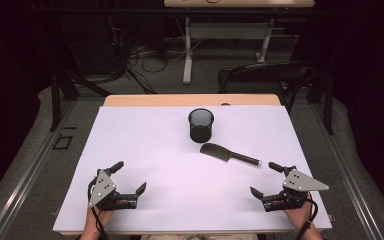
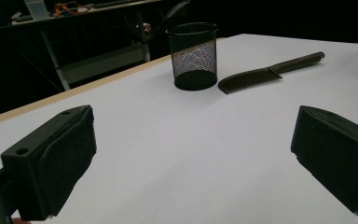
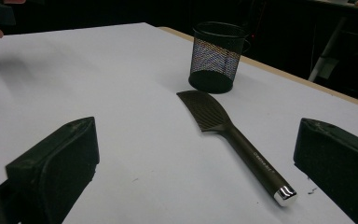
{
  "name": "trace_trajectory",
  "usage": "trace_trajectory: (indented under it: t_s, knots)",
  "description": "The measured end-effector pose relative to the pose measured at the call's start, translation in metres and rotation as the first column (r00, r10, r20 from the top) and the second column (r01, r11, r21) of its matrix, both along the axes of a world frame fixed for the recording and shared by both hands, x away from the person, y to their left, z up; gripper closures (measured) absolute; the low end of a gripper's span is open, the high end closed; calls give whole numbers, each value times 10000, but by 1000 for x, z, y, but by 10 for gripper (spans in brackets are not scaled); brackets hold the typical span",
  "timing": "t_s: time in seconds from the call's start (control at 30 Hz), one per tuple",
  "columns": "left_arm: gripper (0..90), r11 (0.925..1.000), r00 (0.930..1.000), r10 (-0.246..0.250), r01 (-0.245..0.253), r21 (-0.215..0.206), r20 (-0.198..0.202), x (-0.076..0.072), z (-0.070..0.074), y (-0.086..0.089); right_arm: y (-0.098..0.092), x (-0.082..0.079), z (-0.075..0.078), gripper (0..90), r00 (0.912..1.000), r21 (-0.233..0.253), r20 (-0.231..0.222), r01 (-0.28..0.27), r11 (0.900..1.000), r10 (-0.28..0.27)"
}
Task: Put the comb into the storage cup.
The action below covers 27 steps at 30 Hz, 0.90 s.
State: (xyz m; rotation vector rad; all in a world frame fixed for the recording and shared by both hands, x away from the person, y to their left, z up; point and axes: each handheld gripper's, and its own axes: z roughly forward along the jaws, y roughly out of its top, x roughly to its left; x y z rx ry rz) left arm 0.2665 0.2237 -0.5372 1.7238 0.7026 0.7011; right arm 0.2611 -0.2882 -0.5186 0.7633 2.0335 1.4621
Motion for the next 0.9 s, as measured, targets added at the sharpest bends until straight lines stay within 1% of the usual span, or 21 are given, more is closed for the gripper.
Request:
trace_trajectory:
  t_s: [0.3, 0.37, 0.4, 0.53, 0.67, 0.77, 0.8, 0.87, 0.9]
  knots:
    - [1, 10000, 10000, 32, -32, -2, -25, 1, 0, -1, 0, 2, 0, 0, 10000, -98, -60, -8, 10000, 7]
    - [1, 10000, 10000, 17, -17, -12, -32, 1, 0, -1, 0, 3, 0, 0, 9998, -154, -182, -15, 9999, 13]
    - [1, 10000, 10000, 18, -18, 13, -23, 2, 0, -1, 0, 4, 0, 0, 9999, -158, -143, -2, 9999, 0]
    - [1, 10000, 10000, 32, -32, 53, -9, 2, 1, 0, 3, 7, -1, 0, 9996, -189, -262, -49, 9998, 44]
    - [1, 10000, 10000, 19, -19, 4, -26, 2, 0, -1, 7, 12, -3, 0, 9988, -471, -448, -211, 9987, 190]
    - [1, 10000, 10000, 11, -11, 49, -32, 3, 1, -1, 11, 14, -4, 0, 9984, -561, -496, -299, 9980, 271]
    - [1, 10000, 10000, 8, -8, 52, -48, 3, 1, -1, 12, 14, -4, 0, 9981, -665, -552, -323, 9973, 286]
    - [1, 10000, 10000, 13, -13, 47, -61, 3, 0, -1, 13, 15, -4, 0, 9981, -693, -536, -325, 9971, 288]
    - [1, 10000, 10000, 10, -10, 38, -55, 4, 1, -1, 14, 16, -5, 0, 9975, -687, -663, -306, 9972, 260]
